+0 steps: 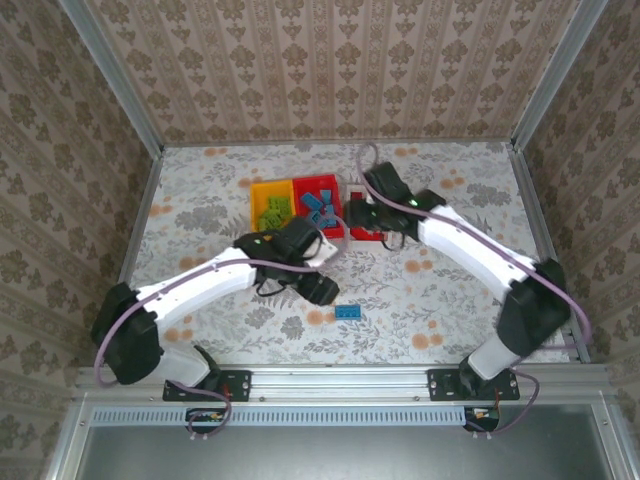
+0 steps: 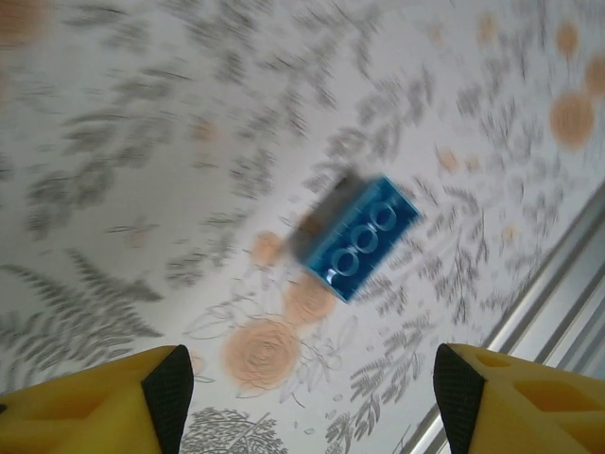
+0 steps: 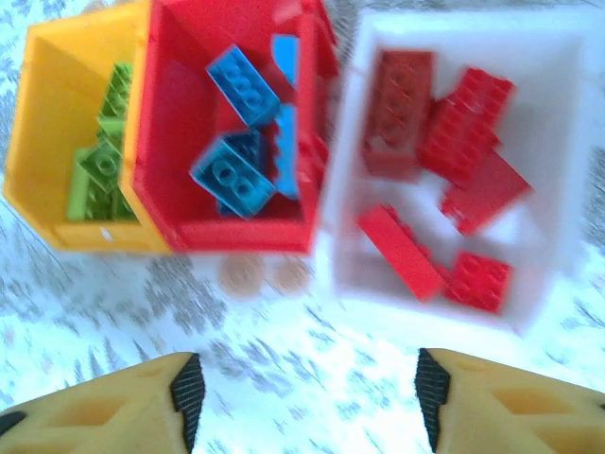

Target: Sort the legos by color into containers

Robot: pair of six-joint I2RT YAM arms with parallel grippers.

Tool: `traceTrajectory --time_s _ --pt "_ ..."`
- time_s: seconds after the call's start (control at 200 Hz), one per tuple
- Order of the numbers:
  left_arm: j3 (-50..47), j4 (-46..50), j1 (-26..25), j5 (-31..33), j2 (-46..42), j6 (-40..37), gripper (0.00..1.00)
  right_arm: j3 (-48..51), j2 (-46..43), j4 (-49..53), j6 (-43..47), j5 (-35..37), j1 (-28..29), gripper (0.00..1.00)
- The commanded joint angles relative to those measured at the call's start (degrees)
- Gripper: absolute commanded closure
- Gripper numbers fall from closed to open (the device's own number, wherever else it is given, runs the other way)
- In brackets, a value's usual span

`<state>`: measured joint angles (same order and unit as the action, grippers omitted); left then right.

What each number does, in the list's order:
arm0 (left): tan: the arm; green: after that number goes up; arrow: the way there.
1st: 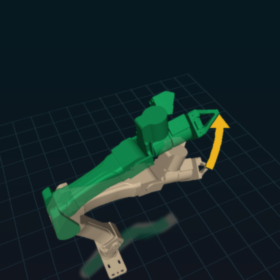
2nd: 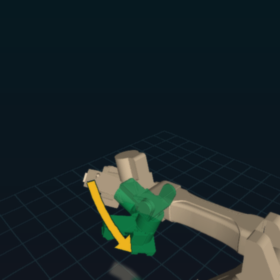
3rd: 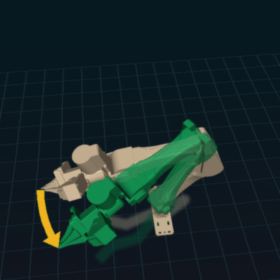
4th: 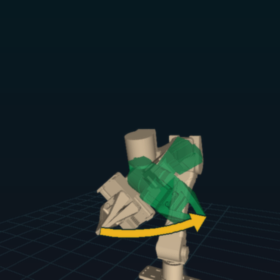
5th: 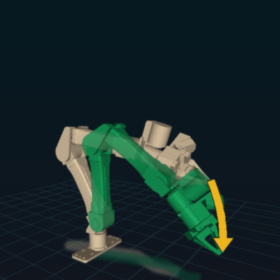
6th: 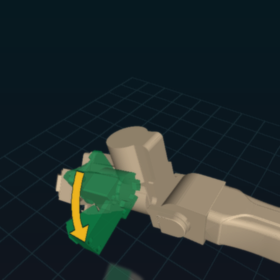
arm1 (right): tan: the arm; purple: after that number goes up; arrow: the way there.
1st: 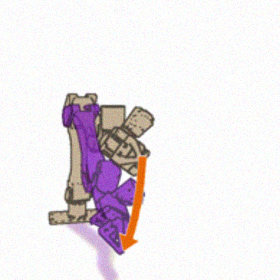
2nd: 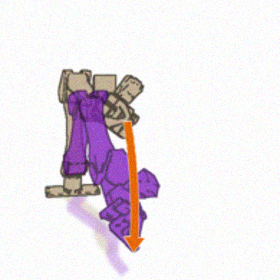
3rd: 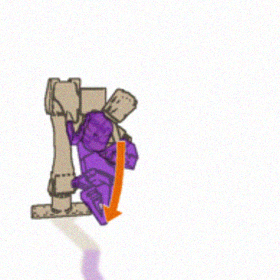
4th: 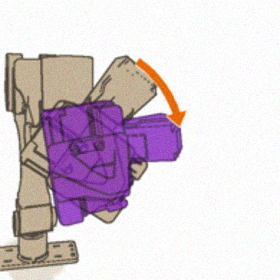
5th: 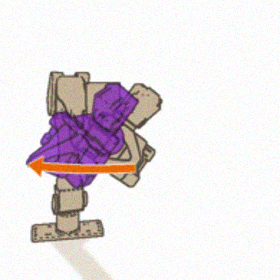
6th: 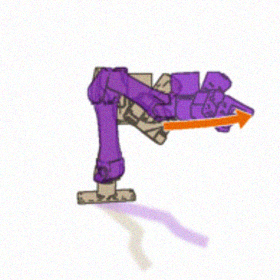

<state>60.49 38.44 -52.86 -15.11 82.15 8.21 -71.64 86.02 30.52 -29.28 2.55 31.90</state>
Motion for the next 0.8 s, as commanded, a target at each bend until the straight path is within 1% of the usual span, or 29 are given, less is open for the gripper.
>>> traceTrajectory --time_s 0.0,0.1,0.16,0.285,0.37,0.46,0.515,0.58,0.67,0.795 --pt "3.1 3.2 -4.5 3.9 3.9 -9.6 0.28 13.4 -10.0 -6.0 1.7 -5.5 -0.7 0.29" --pt "4.8 2.2 -9.2 8.5 8.4 -14.4 0.28 21.4 -19.4 -5.5 0.5 -11.4 -1.1 0.25" --pt "5.2 1.1 -11.0 9.7 10.9 -17.3 0.28 24.9 -24.6 -4.6 -1.3 -14.8 -1.6 0.24" --pt "4.1 -2.8 -12.3 10.7 14.2 -20.1 0.29 29.7 -34.2 -0.2 -7.3 -20.3 -3.6 0.22" --pt "3.8 -4.0 -12.6 12.1 15.6 -20.7 0.28 33.0 -40.6 4.0 -11.6 -26.2 -6.2 0.23" --pt "4.3 -4.1 -12.9 13.3 17.5 -21.1 0.29 32.4 -46.1 13.4 -11.3 -25.2 -8.4 0.23" --pt "4.6 -4.4 -13.1 13.6 18.5 -21.3 0.29 31.7 -47.7 17.0 -10.3 -26.9 -10.7 0.23" --pt "5.4 -4.6 -13.2 13.7 20.0 -21.3 0.29 31.6 -48.1 18.3 -10.1 -28.9 -12.4 0.24" --pt "6.5 -4.7 -13.2 14.1 22.3 -21.0 0.30 31.6 -47.3 17.9 -10.0 -29.4 -12.5 0.26" --pt "7.6 -4.9 -13.0 16.5 24.8 -19.4 0.32 31.5 -46.1 16.3 -10.2 -29.6 -12.5 0.27"
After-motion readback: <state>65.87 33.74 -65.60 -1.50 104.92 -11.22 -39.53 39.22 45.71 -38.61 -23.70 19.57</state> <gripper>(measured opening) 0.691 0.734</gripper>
